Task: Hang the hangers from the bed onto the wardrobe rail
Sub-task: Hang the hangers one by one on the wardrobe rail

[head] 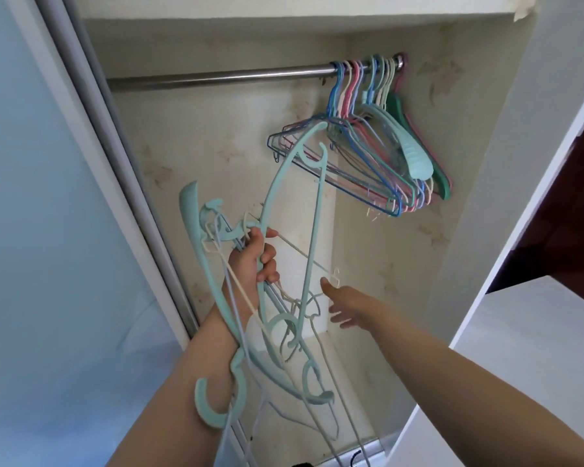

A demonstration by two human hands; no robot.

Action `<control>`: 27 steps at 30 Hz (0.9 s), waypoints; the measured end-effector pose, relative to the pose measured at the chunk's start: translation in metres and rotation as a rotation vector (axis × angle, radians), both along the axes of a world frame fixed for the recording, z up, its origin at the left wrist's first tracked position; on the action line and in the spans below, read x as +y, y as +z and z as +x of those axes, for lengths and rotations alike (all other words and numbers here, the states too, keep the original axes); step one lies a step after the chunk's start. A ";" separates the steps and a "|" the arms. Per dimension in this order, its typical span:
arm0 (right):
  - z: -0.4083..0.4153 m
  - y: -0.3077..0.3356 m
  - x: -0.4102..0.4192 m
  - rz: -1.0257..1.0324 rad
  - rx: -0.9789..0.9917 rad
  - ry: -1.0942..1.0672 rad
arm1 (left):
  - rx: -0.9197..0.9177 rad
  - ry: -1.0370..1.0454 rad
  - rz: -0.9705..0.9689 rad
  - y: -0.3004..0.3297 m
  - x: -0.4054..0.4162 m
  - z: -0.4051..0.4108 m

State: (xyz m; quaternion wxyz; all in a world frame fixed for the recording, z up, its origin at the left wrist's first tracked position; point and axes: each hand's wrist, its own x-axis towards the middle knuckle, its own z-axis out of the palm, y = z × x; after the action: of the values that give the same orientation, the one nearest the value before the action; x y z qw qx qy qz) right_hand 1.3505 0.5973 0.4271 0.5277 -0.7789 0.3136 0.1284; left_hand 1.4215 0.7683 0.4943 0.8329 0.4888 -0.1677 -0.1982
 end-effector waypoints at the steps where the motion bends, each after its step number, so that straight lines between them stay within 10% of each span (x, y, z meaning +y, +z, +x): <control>1: 0.001 -0.008 0.003 -0.006 -0.007 -0.027 | 0.010 -0.013 -0.014 0.000 0.001 -0.002; 7: 0.014 -0.005 0.012 -0.599 -0.605 0.006 | 0.059 -0.175 -0.043 0.000 0.010 -0.014; 27: -0.024 0.073 -0.016 -0.267 -0.630 -0.022 | 0.049 -0.166 -0.049 -0.002 -0.009 -0.058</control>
State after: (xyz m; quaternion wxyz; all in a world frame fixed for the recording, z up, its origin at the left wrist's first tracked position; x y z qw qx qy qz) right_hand 1.3268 0.5809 0.5001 0.4933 -0.8391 0.1576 -0.1663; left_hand 1.3636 0.7596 0.4927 0.8293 0.4475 -0.1920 -0.2742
